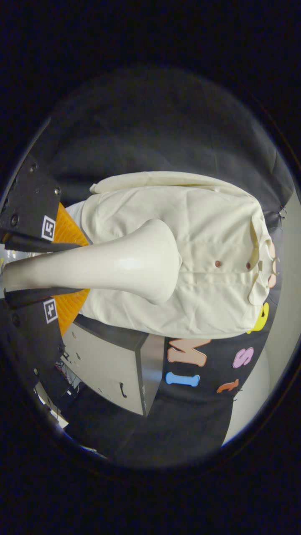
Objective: Iron the clothes twice with a garment steamer, once on the left side and once on the right side.
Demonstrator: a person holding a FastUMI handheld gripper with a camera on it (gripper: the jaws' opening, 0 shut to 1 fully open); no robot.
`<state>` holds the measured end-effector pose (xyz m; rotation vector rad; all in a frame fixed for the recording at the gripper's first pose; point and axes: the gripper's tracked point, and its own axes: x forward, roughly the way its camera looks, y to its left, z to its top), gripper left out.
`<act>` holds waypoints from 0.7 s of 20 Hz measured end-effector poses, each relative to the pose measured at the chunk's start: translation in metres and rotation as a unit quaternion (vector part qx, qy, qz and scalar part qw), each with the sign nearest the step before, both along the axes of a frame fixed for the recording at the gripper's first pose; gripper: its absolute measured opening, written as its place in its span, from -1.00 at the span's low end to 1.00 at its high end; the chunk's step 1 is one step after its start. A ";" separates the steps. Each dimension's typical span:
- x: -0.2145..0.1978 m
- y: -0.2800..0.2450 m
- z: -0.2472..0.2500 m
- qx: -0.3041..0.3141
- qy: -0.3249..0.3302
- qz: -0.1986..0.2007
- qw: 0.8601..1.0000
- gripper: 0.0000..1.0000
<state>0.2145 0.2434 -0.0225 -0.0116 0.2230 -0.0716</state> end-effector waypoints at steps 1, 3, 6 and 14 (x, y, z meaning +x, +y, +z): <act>0.002 -0.005 0.014 0.009 -0.009 -0.001 1.000 -0.28; 0.006 -0.015 0.044 0.018 -0.024 0.000 1.000 -0.30; 0.019 -0.033 0.091 0.023 -0.040 0.004 0.999 -0.32; 0.062 -0.078 0.186 0.039 -0.075 0.026 0.996 -0.33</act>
